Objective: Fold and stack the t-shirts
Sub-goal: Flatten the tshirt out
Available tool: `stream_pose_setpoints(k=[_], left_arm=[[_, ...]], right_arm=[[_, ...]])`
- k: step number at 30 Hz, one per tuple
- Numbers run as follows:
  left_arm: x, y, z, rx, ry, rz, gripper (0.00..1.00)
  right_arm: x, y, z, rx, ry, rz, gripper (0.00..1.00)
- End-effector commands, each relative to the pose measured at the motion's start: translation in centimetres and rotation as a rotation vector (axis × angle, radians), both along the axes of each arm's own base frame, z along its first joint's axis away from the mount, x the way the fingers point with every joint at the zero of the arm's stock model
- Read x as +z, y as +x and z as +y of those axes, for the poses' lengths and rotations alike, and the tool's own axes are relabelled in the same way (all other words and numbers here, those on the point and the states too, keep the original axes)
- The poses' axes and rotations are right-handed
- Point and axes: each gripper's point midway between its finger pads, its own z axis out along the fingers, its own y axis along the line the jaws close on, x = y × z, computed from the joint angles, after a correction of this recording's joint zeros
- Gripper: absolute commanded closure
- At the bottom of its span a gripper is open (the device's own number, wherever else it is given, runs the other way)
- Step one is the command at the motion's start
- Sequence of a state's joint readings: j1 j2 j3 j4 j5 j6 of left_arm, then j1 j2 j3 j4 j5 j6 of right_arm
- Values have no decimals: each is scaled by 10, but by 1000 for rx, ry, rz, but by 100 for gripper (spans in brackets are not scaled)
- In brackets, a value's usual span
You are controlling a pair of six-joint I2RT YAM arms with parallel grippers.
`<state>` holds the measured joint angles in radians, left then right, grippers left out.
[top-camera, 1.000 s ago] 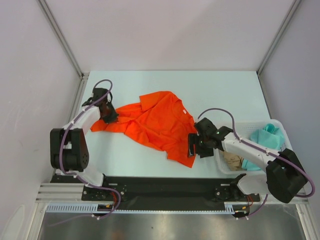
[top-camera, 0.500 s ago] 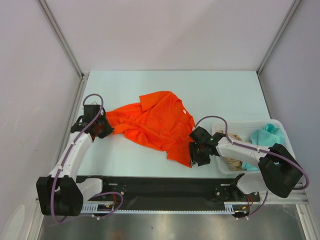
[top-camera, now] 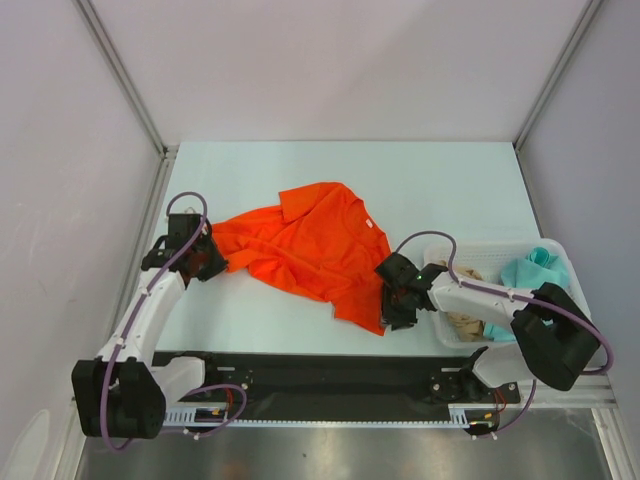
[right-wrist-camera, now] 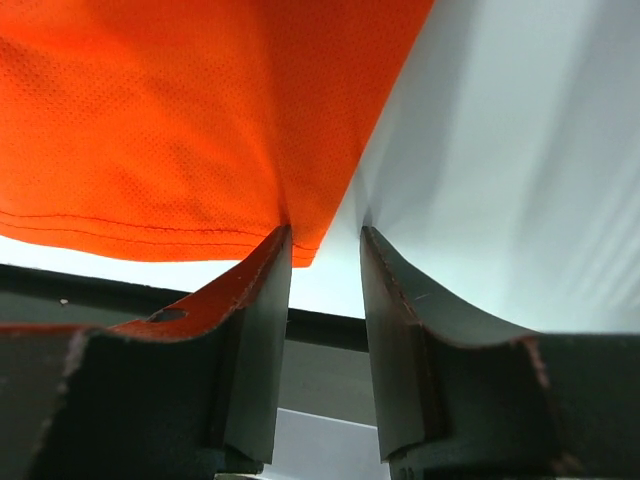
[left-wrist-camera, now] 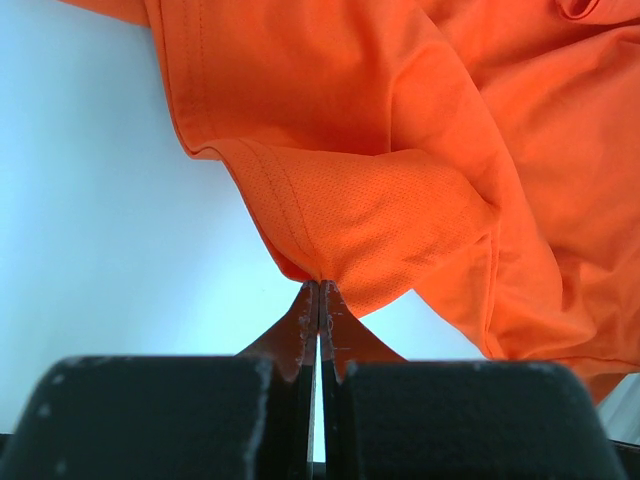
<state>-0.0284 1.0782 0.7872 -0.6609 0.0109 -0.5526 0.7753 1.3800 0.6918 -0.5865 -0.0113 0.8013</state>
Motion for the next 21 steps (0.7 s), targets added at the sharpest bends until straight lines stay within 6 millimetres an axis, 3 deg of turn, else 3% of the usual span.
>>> stream_pose_setpoints(k=[1,13,18,20,21], left_arm=[[5,-2,-1,9,-7,-24,100],[7,-6,-1,4,1,-32,100],[12,-10,1,9,8,-49,100],[18,-10,6,29,29,-59,100],[22,-11,7,40,30,-63,100]], right_arm=[[2,3,4,-42,-16,-3,62],[-13,-4,9,-60,-83,26,69],[-13,2,8,-60,-90,-2,98],[-4,8,5,-46,-100,-38,100],[15,18,12,-42,-63,-89,100]])
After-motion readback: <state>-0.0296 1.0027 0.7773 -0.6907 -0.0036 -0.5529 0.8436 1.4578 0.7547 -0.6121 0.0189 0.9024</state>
